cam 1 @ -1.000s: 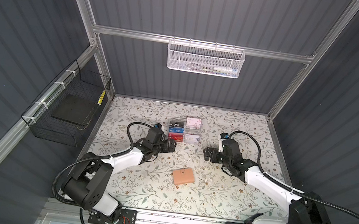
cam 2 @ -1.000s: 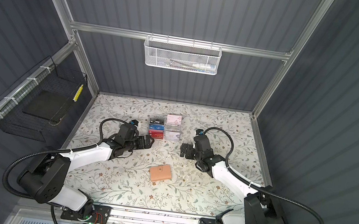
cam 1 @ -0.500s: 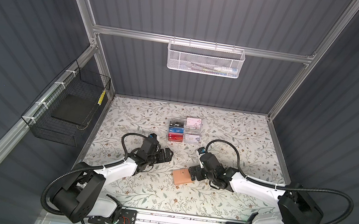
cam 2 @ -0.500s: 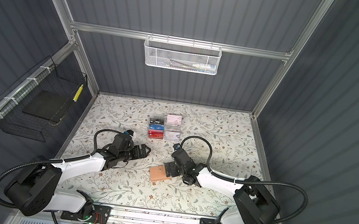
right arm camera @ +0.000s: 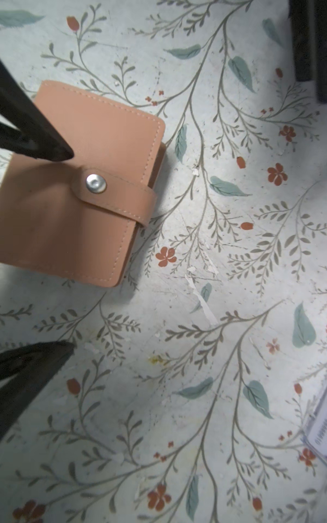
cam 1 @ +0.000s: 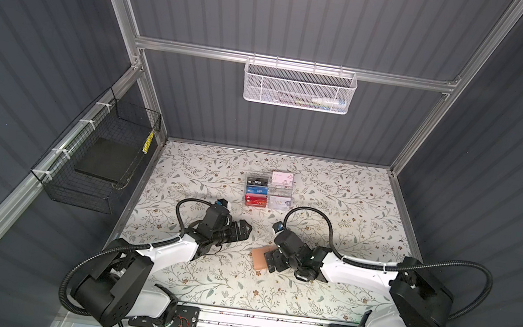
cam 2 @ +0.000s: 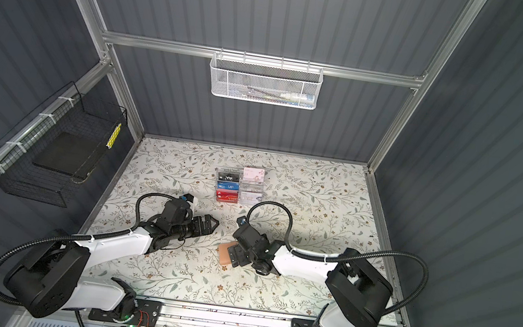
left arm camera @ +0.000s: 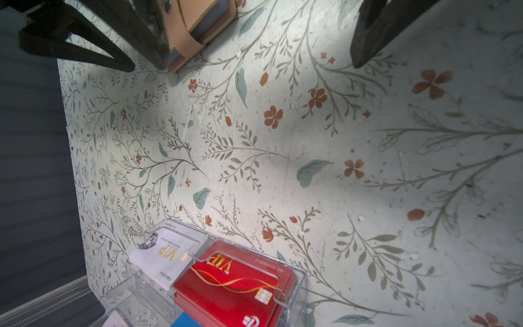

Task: Take the credit cards out of the card holder

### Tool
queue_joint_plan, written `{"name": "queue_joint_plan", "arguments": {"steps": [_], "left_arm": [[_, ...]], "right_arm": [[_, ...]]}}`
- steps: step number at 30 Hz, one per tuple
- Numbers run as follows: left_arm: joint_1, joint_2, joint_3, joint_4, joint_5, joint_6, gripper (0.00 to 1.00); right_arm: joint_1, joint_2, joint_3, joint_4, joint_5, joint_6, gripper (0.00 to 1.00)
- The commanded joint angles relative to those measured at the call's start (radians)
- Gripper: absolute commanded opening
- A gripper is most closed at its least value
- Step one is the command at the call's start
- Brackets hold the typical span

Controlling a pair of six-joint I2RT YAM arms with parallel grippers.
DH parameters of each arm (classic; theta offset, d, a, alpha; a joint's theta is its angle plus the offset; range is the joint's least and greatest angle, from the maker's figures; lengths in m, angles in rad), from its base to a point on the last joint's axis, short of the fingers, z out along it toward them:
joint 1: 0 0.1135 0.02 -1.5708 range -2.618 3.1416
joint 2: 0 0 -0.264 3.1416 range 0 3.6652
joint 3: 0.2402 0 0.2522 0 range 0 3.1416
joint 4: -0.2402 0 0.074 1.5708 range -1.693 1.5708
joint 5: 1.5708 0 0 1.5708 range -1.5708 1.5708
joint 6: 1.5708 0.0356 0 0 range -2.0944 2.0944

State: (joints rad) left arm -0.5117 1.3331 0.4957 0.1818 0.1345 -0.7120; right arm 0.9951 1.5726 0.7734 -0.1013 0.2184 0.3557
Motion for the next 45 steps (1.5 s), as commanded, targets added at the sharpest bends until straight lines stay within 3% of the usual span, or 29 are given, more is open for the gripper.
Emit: {"name": "queue_joint_plan", "arguments": {"steps": [1,7,12,24,32,45], "left_arm": [[-0.006,-0.022,-0.019,0.017,0.020,-0.001,1.00],[-0.007,-0.027,-0.035,0.022,0.018,0.003,1.00],[-0.007,-0.021,-0.042,0.041,0.028,-0.001,1.00],[-0.008,0.067,0.001,0.100,0.101,-0.038,1.00],[-0.034,-0.018,0.010,0.033,0.060,-0.050,1.00],[-0.117,-0.061,0.043,0.007,0.008,-0.096,1.00]], "right_arm": [[0.011,0.039,0.038,-0.040,0.045,0.000,0.99],[0.002,0.083,0.057,-0.080,0.146,0.001,0.99],[-0.068,0.100,0.052,-0.087,0.148,0.023,0.99],[-0.294,0.129,0.173,-0.139,0.011,0.043,0.99],[-0.305,-0.008,0.072,-0.010,-0.122,0.014,0.99],[-0.329,0.048,0.070,0.012,-0.216,0.034,0.99]]}}
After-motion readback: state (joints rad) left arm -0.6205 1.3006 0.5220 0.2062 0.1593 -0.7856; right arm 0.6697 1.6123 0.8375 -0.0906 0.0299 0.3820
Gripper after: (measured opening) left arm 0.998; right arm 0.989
